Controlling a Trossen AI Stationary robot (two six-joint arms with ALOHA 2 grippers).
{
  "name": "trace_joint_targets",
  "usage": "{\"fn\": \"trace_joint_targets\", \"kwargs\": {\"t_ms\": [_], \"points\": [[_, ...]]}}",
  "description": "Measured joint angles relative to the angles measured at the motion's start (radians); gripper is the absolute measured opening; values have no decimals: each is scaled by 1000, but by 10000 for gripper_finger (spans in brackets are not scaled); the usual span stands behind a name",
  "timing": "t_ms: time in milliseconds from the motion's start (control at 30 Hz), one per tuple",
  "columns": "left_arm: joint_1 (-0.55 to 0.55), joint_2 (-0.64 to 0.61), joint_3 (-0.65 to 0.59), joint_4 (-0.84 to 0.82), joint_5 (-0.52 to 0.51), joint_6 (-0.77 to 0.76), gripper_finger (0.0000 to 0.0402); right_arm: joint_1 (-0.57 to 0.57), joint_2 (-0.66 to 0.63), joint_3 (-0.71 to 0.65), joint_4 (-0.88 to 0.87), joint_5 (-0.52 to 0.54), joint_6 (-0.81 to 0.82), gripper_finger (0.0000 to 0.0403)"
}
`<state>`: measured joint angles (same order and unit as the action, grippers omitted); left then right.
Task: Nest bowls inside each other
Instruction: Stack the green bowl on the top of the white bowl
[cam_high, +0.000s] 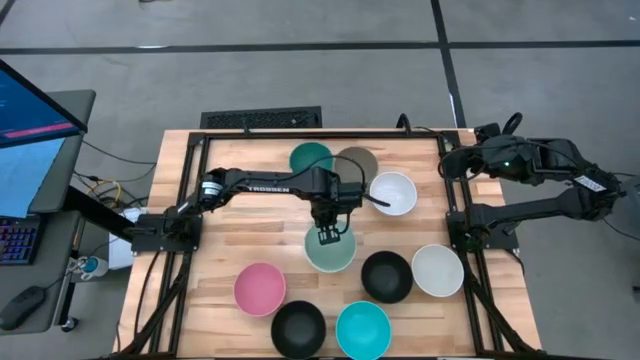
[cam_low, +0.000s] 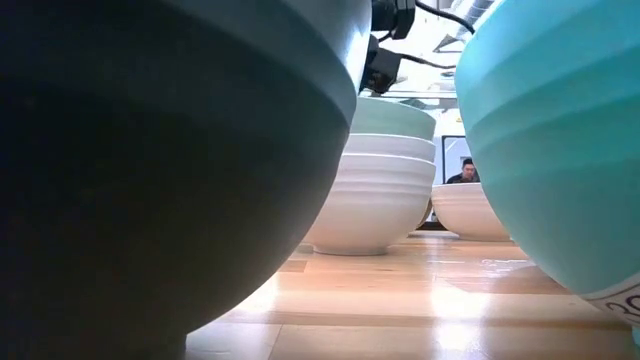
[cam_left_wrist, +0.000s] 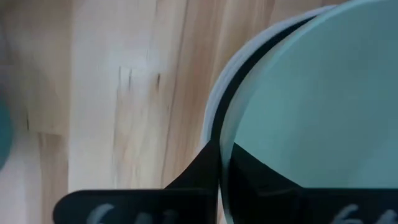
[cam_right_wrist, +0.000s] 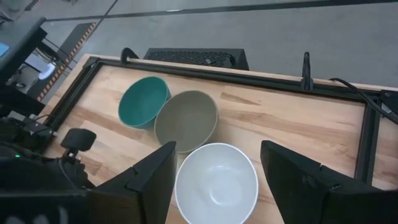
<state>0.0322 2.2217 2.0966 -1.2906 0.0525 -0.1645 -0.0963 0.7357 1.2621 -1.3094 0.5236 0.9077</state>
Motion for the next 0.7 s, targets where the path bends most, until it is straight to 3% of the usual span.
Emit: {"fn": "trace_joint_targets", "kwargs": {"t_ms": [700], "points": [[10, -3, -6, 41, 74, 16, 22, 0, 3, 0, 5, 0, 0, 256]]}}
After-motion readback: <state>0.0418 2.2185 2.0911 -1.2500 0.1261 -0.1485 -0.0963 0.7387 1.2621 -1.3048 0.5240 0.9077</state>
